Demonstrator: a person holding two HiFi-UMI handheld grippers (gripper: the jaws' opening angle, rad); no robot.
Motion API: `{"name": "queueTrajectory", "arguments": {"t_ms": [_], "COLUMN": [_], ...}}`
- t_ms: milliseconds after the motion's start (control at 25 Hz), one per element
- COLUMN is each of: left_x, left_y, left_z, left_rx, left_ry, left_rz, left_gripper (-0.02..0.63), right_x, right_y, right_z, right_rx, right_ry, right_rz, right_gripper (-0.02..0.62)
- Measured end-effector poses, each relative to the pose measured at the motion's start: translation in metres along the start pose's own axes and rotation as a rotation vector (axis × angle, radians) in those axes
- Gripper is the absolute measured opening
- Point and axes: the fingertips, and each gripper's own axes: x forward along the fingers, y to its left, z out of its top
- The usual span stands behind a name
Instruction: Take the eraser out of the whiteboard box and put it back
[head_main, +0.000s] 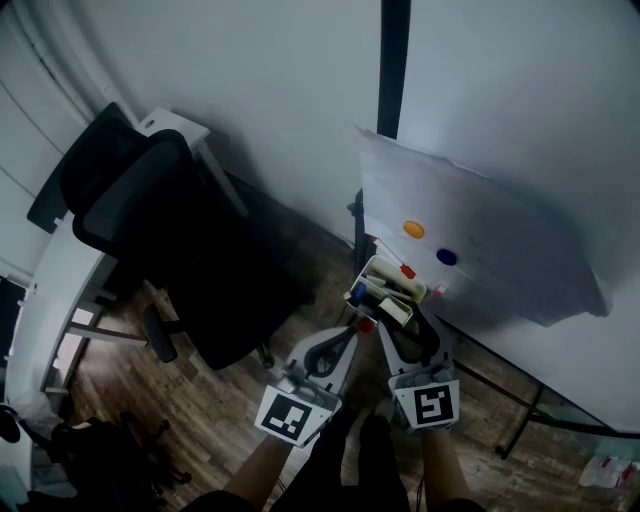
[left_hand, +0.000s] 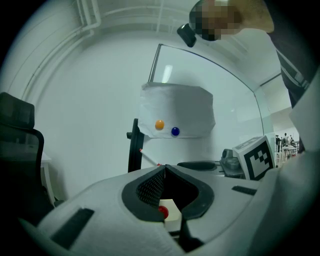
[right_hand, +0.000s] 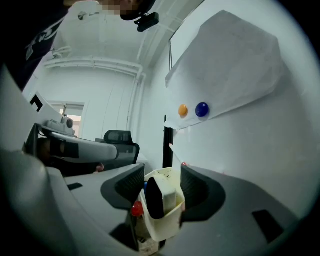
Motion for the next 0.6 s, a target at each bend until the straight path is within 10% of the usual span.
{"name": "queueTrajectory", "arguments": {"t_ms": [600], "left_x": [-0.006], "left_y": [-0.005], "left_z": [0.019], "left_rx": [0.019], "left_ry": [-0.031], "left_rz": [-0.002], "left_gripper": [0.005], "right_x": [-0.014], "right_y": [0.0], "right_z": [0.026], "right_rx": [0.028], "right_ry": [-0.038], "right_rz": [0.001], "right_gripper": [0.159]}}
